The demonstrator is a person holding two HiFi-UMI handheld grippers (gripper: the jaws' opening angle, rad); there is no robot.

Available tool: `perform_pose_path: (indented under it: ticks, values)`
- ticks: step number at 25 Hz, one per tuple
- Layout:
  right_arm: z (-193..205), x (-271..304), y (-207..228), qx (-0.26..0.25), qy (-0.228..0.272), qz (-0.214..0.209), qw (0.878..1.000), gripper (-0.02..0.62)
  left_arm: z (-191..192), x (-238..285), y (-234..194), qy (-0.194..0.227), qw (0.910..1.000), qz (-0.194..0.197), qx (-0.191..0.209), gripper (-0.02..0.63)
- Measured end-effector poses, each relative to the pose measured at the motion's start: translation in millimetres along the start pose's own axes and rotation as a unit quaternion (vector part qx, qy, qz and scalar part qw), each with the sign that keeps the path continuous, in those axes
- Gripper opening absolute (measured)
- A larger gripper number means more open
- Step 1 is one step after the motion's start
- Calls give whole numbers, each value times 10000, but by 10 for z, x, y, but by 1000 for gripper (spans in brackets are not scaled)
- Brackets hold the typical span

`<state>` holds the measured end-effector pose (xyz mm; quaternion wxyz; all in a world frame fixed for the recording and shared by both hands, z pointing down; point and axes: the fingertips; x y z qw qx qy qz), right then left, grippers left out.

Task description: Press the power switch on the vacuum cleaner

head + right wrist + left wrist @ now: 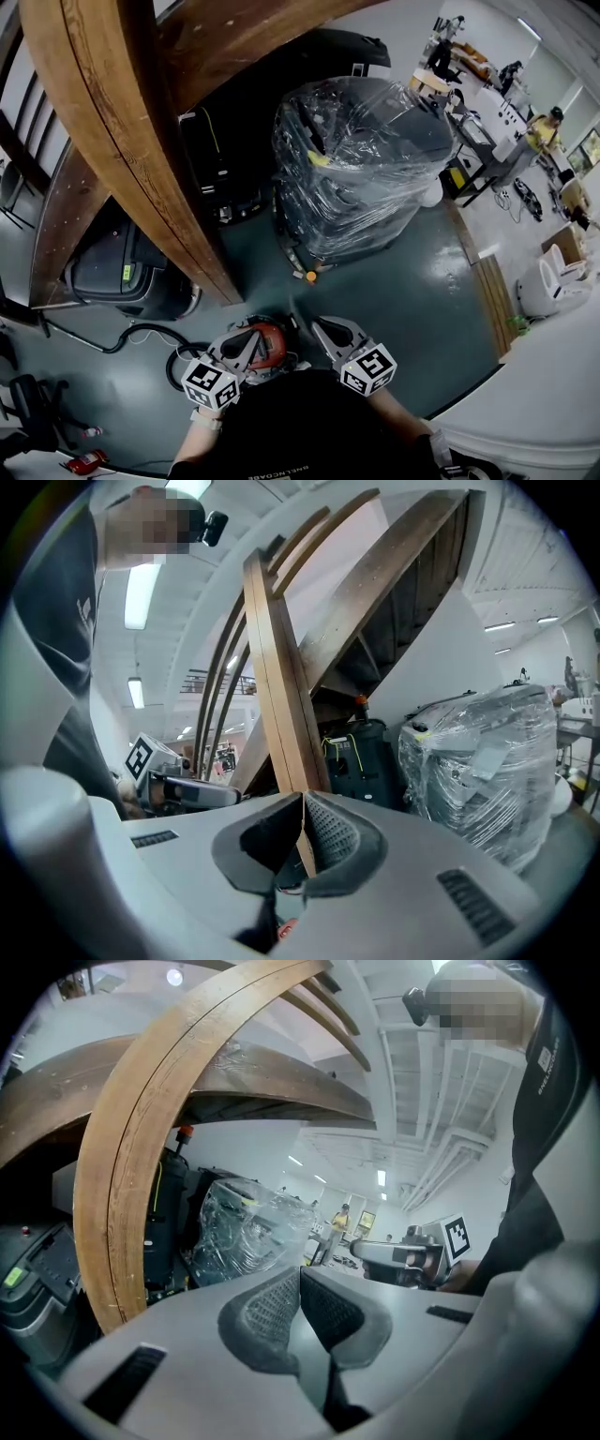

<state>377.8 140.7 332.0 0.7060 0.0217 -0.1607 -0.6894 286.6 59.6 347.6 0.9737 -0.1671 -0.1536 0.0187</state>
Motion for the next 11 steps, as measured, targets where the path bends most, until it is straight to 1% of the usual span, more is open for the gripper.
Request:
perform_pose_path:
  ticks: [6,11]
  values:
    - [24,-4,4,30,-26,24,10000,26,-32,-13,9,67,10000,12,23,15]
    - [31,-14,6,39,-8,65,10000,26,-18,-44,15,126,9999,6,-34,14]
Point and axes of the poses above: the fingertips, and each gripper's own axes: x forward along the fingers, y to its right, z out of its underside, and after that the axes turned 2 degrees about -z, right-handed
